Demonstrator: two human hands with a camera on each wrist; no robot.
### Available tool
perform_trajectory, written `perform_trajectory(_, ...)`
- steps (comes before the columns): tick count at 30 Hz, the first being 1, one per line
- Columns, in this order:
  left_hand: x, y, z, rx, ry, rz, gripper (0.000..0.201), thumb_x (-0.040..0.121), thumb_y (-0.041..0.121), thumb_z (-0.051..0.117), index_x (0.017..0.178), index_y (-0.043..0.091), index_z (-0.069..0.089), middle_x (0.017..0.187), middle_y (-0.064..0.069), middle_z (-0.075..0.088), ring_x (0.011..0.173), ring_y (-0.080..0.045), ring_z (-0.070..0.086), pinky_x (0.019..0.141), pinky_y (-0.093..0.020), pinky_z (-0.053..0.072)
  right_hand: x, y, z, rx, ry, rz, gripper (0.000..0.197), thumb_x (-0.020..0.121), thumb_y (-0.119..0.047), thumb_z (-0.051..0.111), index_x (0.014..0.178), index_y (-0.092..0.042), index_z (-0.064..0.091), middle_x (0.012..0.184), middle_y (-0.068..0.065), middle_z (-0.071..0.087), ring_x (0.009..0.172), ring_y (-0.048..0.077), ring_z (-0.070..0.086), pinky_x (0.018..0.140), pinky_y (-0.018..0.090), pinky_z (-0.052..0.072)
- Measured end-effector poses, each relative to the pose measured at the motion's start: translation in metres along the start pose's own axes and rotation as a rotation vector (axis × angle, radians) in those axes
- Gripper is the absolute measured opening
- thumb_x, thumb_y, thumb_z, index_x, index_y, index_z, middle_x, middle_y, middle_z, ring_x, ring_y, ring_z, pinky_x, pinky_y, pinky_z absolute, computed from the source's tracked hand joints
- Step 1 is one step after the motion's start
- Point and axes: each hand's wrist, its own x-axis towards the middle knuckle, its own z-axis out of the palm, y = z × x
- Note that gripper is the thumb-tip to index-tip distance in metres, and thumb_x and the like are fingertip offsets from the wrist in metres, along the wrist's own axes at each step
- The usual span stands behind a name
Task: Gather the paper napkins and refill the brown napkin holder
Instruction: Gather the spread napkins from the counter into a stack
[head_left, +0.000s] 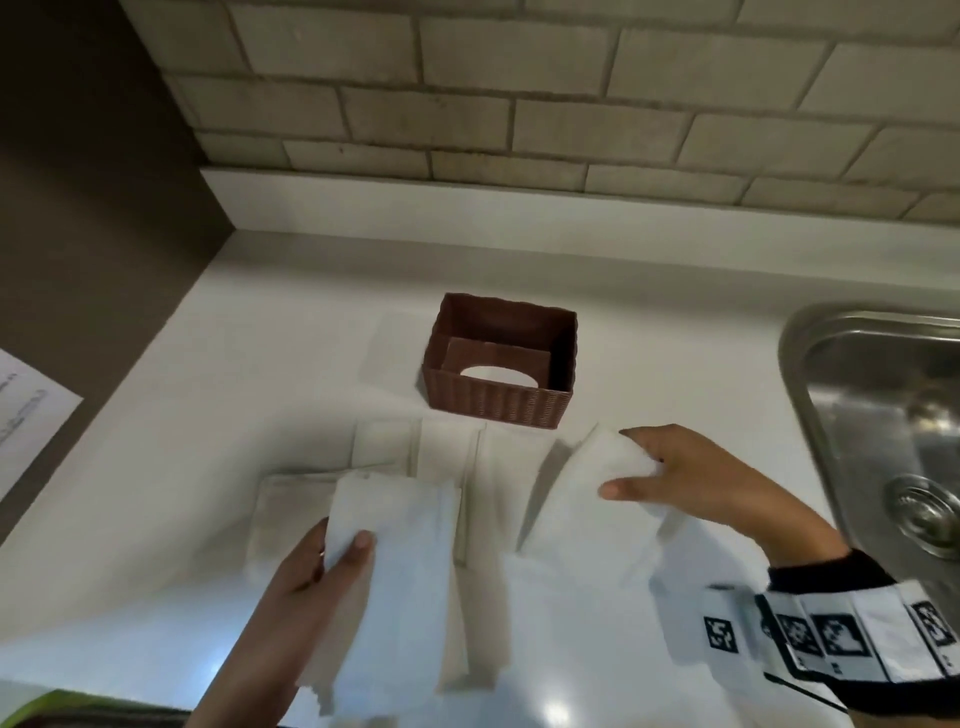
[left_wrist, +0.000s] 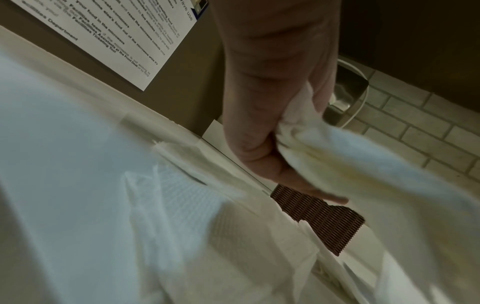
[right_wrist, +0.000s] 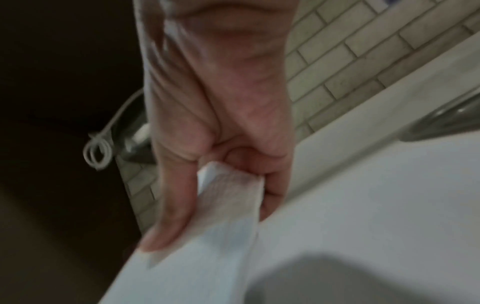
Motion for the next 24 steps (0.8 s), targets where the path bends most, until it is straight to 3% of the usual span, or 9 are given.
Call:
perform_trajectory(4, 0.001, 0.010, 0.012, -0.002, -0.015, 0.002, 0.018, 0.096, 0.030, 0.058, 0.109, 0.037, 0.068, 0.101, 0.008, 0.078, 0.095, -0.014, 0.073, 0.080, -0.036, 0.058, -0.030, -0.044, -0.014, 0.220, -0.391, -0.160, 0.012, 0.084, -0.017, 0.069, 0.094, -0.018, 0.075, 0.096, 0.003, 0.078, 0.090, 0.019, 0.073, 0.083, 0.032, 0.057)
perform_trajectory(7, 0.002, 0.016, 0.030, 0.051, -0.061, 0.013, 0.019, 0.095, 0.030, 0.060, 0.111, 0.035, 0.067, 0.102, 0.008, 0.078, 0.094, -0.012, 0.074, 0.078, -0.033, 0.058, -0.026, -0.069, 0.004, 0.238, -0.501, -0.222, 0.016, 0.087, -0.015, 0.065, 0.094, -0.027, 0.072, 0.096, -0.012, 0.076, 0.092, 0.004, 0.070, 0.084, 0.018, 0.052)
perform_trajectory(11, 0.000, 0.023, 0.044, 0.115, -0.149, 0.035, 0.017, 0.096, 0.035, 0.057, 0.108, 0.038, 0.068, 0.101, 0.015, 0.077, 0.093, -0.003, 0.072, 0.077, -0.024, 0.054, 0.001, -0.071, 0.051, 0.003, -0.296, -0.296, 0.022, 0.088, -0.032, 0.065, 0.108, -0.023, 0.069, 0.114, -0.011, 0.070, 0.109, 0.004, 0.062, 0.100, 0.026, 0.047)
perform_trajectory(13, -0.001, 0.024, 0.043, 0.099, -0.148, 0.011, 0.019, 0.097, 0.038, 0.052, 0.105, 0.040, 0.070, 0.101, 0.015, 0.077, 0.096, -0.004, 0.071, 0.081, -0.025, 0.053, 0.010, -0.069, 0.070, -0.030, -0.166, -0.248, 0.016, 0.088, -0.037, 0.065, 0.095, -0.023, 0.067, 0.104, -0.007, 0.068, 0.102, 0.009, 0.061, 0.101, 0.032, 0.046)
perform_trajectory(15, 0.000, 0.022, 0.040, 0.074, -0.118, -0.034, 0.031, 0.094, 0.051, 0.045, 0.106, 0.039, 0.070, 0.103, 0.012, 0.077, 0.100, -0.006, 0.070, 0.086, -0.027, 0.052, 0.014, -0.068, 0.083, 0.005, -0.115, -0.201, 0.019, 0.087, -0.037, 0.064, 0.089, -0.018, 0.063, 0.099, 0.000, 0.067, 0.099, 0.015, 0.061, 0.096, 0.034, 0.046)
perform_trajectory(17, -0.001, 0.019, 0.037, 0.026, -0.111, -0.102, 0.048, 0.087, 0.065, 0.039, 0.116, 0.037, 0.066, 0.114, 0.015, 0.072, 0.111, -0.005, 0.064, 0.100, -0.031, 0.048, 0.016, -0.066, 0.093, -0.004, -0.089, -0.201, 0.026, 0.087, -0.037, 0.064, 0.082, -0.013, 0.057, 0.088, 0.005, 0.063, 0.085, 0.017, 0.060, 0.079, 0.032, 0.048)
perform_trajectory(19, -0.004, 0.018, 0.037, 0.051, -0.170, -0.072, 0.050, 0.085, 0.072, 0.041, 0.119, 0.041, 0.061, 0.117, 0.025, 0.067, 0.114, 0.003, 0.059, 0.102, -0.027, 0.044, 0.016, -0.068, 0.099, -0.028, -0.080, -0.226, 0.028, 0.088, -0.039, 0.062, 0.074, -0.018, 0.051, 0.075, -0.005, 0.054, 0.070, 0.009, 0.051, 0.066, 0.025, 0.040)
perform_trajectory(21, -0.004, 0.016, 0.037, 0.138, -0.198, 0.013, 0.044, 0.082, 0.067, 0.056, 0.115, 0.039, 0.061, 0.108, 0.025, 0.072, 0.105, 0.004, 0.065, 0.087, -0.020, 0.048, 0.019, -0.068, 0.102, -0.012, -0.043, -0.238, 0.023, 0.088, -0.043, 0.060, 0.094, -0.020, 0.060, 0.088, -0.010, 0.061, 0.081, 0.006, 0.056, 0.071, 0.018, 0.042)
perform_trajectory(24, -0.004, 0.012, 0.027, 0.162, -0.111, 0.042, 0.044, 0.079, 0.061, 0.065, 0.113, 0.032, 0.063, 0.103, 0.012, 0.075, 0.097, -0.007, 0.071, 0.083, -0.029, 0.055, 0.033, -0.055, 0.098, -0.148, 0.189, -0.245, 0.036, 0.092, -0.040, 0.055, 0.122, -0.021, 0.055, 0.108, -0.002, 0.063, 0.103, 0.016, 0.057, 0.085, 0.021, 0.045)
